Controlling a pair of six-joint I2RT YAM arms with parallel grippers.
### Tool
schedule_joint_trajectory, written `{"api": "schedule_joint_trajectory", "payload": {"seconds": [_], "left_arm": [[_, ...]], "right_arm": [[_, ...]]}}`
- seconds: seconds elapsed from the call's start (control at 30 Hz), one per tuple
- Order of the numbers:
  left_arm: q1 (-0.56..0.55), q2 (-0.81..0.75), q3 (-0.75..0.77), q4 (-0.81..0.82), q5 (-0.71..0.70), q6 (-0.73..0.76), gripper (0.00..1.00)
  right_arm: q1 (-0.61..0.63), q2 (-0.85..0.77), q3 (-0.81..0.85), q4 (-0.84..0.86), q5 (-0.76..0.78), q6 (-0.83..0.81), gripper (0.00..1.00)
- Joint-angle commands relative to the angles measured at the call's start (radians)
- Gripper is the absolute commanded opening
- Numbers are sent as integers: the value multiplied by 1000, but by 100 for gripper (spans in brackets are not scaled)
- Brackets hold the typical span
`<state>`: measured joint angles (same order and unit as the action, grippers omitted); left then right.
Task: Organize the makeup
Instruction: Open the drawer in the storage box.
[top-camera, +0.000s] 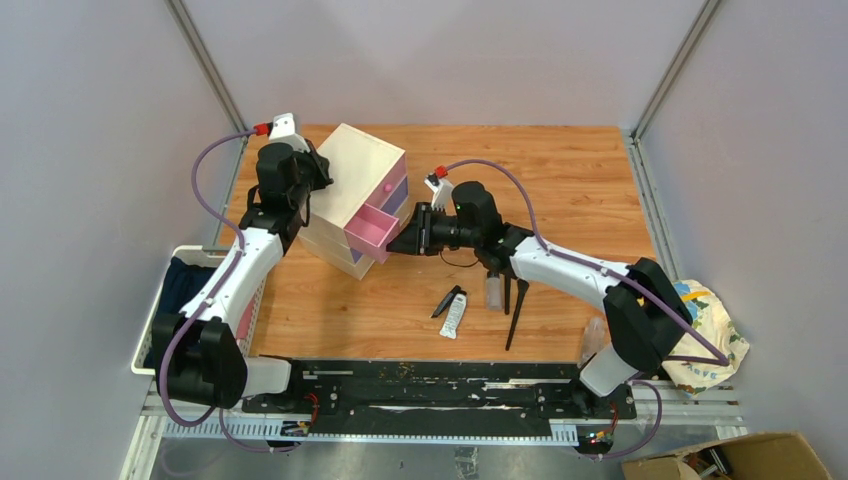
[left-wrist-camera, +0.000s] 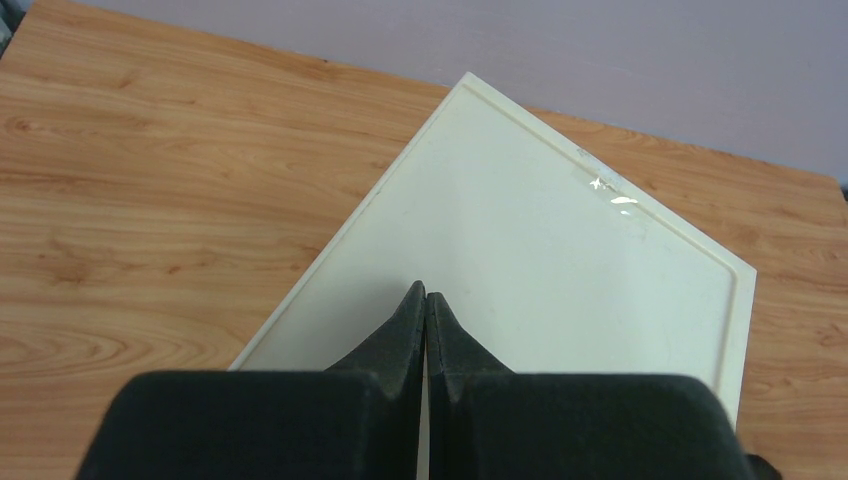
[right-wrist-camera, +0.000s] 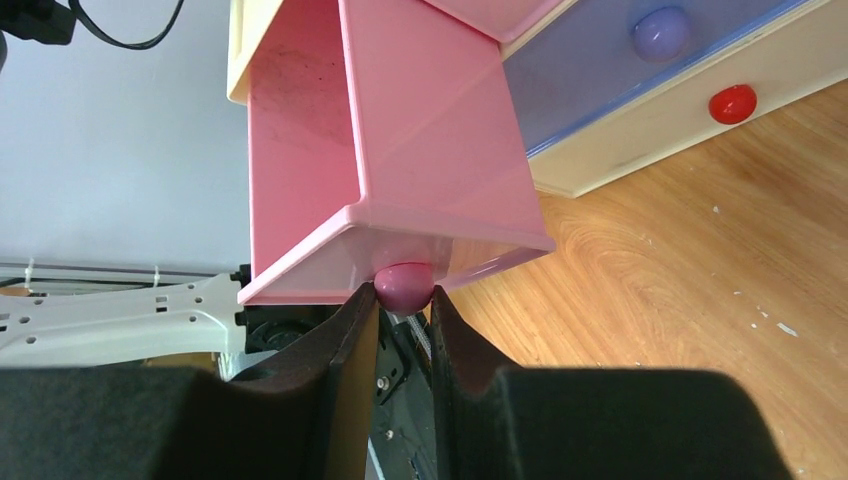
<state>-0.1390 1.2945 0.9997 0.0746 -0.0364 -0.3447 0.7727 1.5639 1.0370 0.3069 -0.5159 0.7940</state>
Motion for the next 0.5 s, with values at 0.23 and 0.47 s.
{"api": "schedule_joint_trajectory", "payload": {"seconds": [0.23, 0.47], "left_arm": [[-5, 18, -28, -79, 7, 20, 0], [-5, 23, -26, -79, 8, 18, 0]], "right_arm": [[1, -55, 49, -247, 42, -123, 48], [2, -174, 17, -365, 124, -171, 47]]}}
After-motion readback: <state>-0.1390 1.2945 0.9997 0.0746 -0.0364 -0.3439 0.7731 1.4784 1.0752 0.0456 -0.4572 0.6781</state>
